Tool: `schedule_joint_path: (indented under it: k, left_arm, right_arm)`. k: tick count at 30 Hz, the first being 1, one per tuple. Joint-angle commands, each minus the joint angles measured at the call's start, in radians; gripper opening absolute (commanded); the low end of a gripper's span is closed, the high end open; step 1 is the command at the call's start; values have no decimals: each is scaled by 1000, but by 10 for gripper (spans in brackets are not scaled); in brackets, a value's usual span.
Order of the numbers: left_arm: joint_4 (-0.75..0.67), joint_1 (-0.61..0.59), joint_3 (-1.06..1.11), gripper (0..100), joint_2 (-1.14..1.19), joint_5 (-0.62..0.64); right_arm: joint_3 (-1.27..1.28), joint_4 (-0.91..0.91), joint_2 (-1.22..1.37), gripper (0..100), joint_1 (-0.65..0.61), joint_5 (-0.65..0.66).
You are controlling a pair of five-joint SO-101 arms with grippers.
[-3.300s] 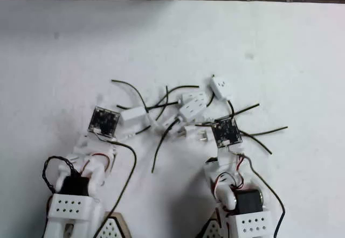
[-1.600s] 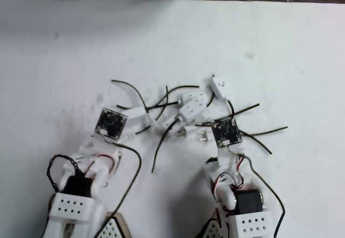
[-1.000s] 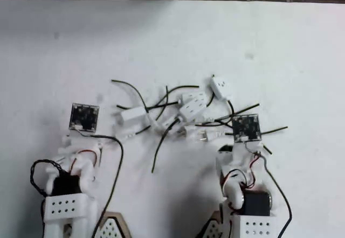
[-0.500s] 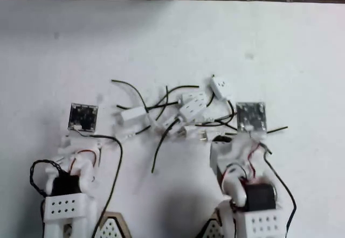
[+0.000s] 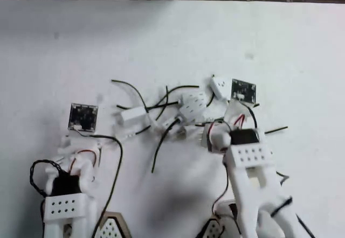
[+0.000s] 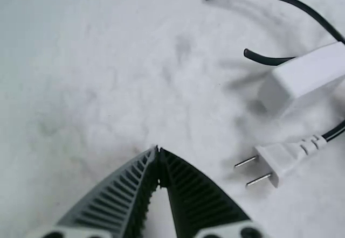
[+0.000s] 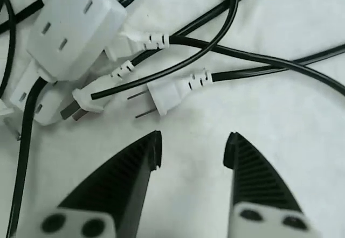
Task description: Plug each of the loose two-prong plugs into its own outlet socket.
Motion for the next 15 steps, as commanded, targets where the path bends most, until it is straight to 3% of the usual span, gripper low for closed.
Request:
schedule_joint_path:
  k: [1,10,15]
  left_arm:
    - [-3,-7,-31,24,-13,3]
    - [-2,-8,-29,24,-13,3]
    - [-5,-71,-29,24,-13,3]
  right_arm:
    - [-57,-73,101,180,-5,-12]
    - [-61,-286,277,141,2,-12]
    - [-61,-369,338,141,2,-12]
